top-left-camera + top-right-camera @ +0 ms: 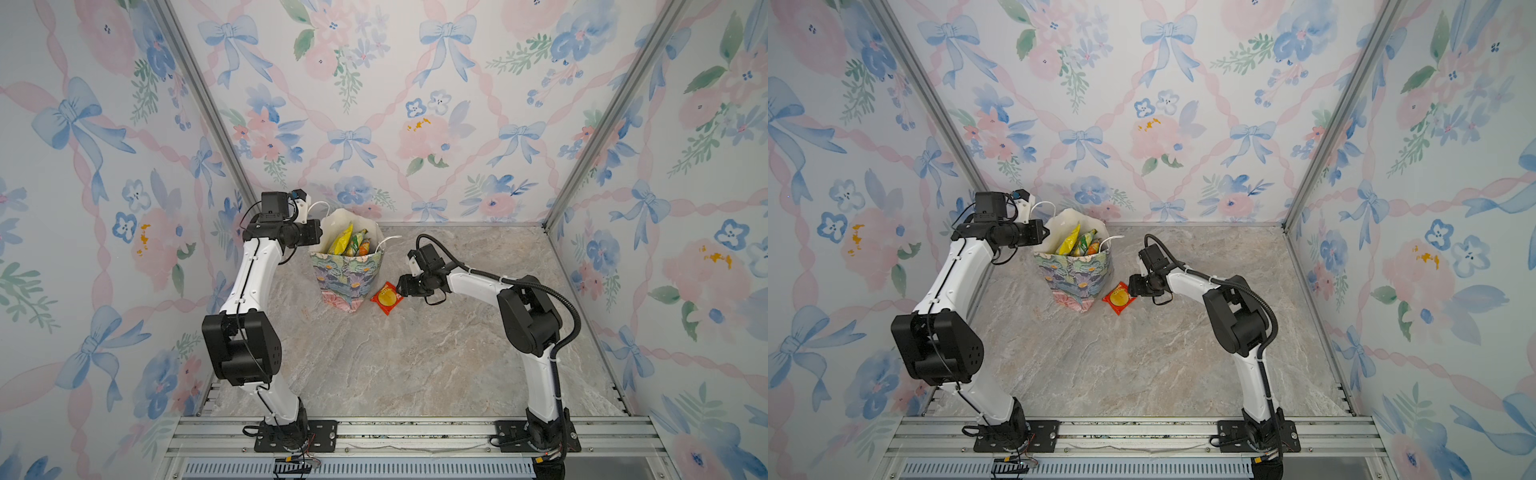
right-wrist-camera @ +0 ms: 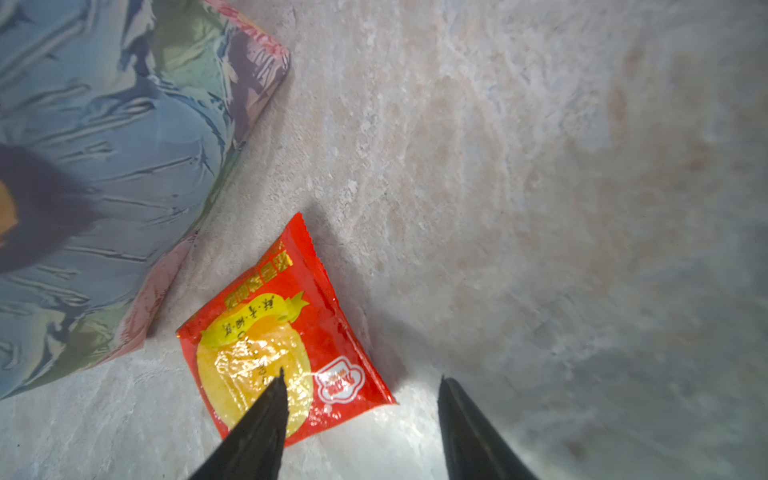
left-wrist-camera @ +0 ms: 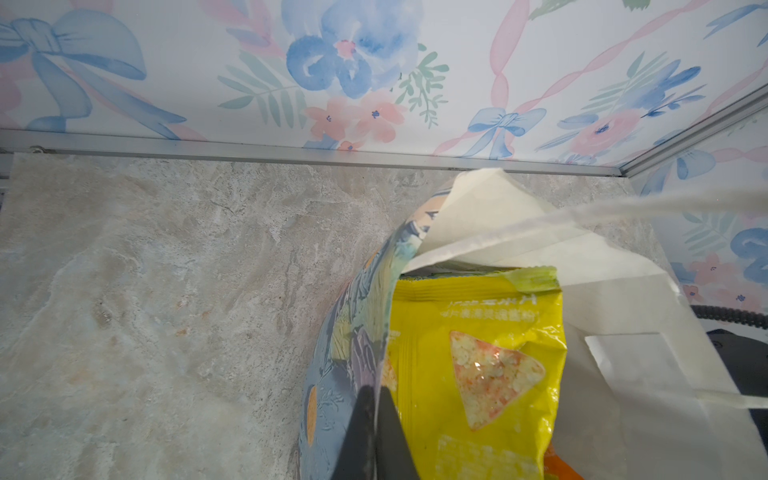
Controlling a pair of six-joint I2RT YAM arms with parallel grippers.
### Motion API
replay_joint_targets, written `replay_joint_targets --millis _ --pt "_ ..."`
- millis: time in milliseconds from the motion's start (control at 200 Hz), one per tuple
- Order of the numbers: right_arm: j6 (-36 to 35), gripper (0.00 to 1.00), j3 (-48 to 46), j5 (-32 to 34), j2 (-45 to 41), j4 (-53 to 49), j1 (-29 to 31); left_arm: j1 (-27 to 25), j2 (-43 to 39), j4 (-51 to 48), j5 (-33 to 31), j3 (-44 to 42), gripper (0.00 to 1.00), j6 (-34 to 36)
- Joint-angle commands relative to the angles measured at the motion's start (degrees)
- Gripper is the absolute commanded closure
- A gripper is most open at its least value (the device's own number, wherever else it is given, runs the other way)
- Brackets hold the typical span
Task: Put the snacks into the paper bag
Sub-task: 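Close the right gripper on the edge of the red packet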
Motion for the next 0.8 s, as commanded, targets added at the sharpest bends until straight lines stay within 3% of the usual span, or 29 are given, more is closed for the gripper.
replay_joint_targets --millis 0,345,605,795 --pt "-0.7 0.42 1.5 0.0 1.4 -1.9 1.0 0.4 0.6 -1.7 0.8 -0.4 1.00 -0.6" --pt "-0.2 0.65 1.1 0.2 3.0 -1.3 2.4 0.3 0.5 -1.7 0.3 -0.5 1.00 -0.4" --pt "0.2 0.93 -0.8 0.1 1.4 0.0 2.2 0.4 0.4 -1.7 0.4 -0.5 1.00 -0.4" --pt "0.3 1.00 -3.6 0.0 -3.4 0.8 1.4 0.3 0.4 -1.7 0.3 -0.5 1.00 -0.4"
